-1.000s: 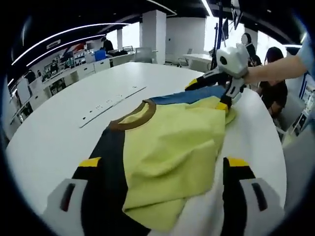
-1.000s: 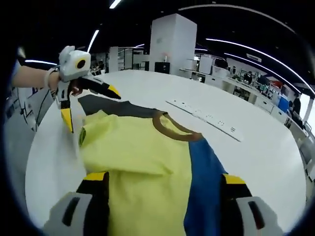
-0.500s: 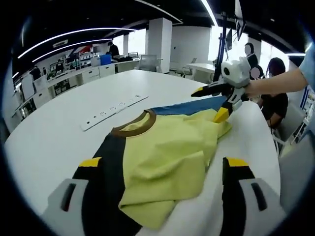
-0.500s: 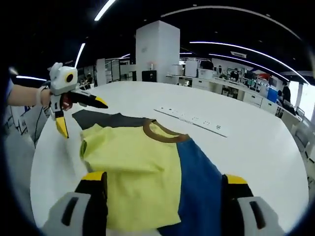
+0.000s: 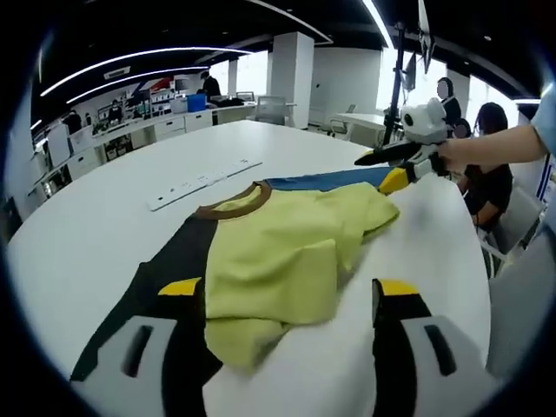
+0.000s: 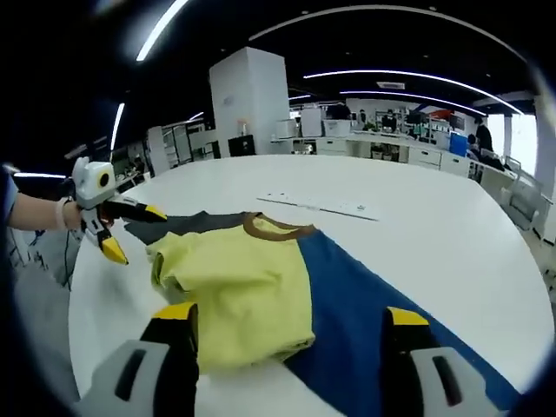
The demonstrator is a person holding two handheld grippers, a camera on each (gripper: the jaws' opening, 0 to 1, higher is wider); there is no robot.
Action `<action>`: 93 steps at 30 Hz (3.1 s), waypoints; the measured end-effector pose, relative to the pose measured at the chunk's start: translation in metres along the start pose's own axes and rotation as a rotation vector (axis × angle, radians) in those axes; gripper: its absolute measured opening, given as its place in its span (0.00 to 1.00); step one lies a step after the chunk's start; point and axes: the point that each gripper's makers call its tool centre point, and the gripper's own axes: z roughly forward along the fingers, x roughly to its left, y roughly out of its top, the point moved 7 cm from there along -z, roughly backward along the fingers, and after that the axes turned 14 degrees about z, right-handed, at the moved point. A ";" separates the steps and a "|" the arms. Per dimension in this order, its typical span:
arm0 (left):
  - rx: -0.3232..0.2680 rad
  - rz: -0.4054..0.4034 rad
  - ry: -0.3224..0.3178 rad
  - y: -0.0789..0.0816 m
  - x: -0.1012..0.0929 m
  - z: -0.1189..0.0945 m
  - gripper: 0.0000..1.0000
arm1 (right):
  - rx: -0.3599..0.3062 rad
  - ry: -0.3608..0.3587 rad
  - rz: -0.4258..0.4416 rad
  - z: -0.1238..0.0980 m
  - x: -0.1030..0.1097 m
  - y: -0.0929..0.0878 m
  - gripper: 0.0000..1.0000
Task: Fold the garment on the visible template until the final outline fits inside the template.
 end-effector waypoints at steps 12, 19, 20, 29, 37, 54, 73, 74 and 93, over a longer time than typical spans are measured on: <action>-0.028 -0.192 0.006 -0.019 -0.027 -0.009 0.45 | 0.026 0.012 0.077 -0.015 0.011 -0.033 0.73; -0.029 -0.235 0.040 -0.025 -0.034 -0.010 0.35 | 0.028 0.025 0.128 -0.017 0.019 -0.040 0.62; -0.039 -0.256 0.042 -0.025 -0.035 -0.009 0.33 | 0.026 0.025 0.137 -0.017 0.020 -0.041 0.60; -0.028 -0.315 0.072 -0.033 -0.043 -0.002 0.29 | 0.016 0.045 0.240 -0.013 0.028 -0.046 0.35; -0.029 -0.385 0.088 -0.036 -0.047 0.004 0.23 | 0.031 0.072 0.323 -0.005 0.037 -0.048 0.18; -0.036 -0.507 0.133 -0.039 -0.041 0.016 0.13 | 0.062 0.078 0.317 -0.004 0.037 -0.055 0.09; -0.074 -0.620 0.144 -0.036 -0.038 0.023 0.00 | 0.085 0.084 0.306 -0.005 0.034 -0.056 0.04; -0.074 -0.620 0.143 -0.036 -0.039 0.022 0.00 | 0.084 0.084 0.307 -0.005 0.034 -0.056 0.04; -0.049 -0.261 0.222 -0.019 -0.043 0.021 0.16 | 0.089 0.089 0.318 -0.004 0.036 -0.059 0.01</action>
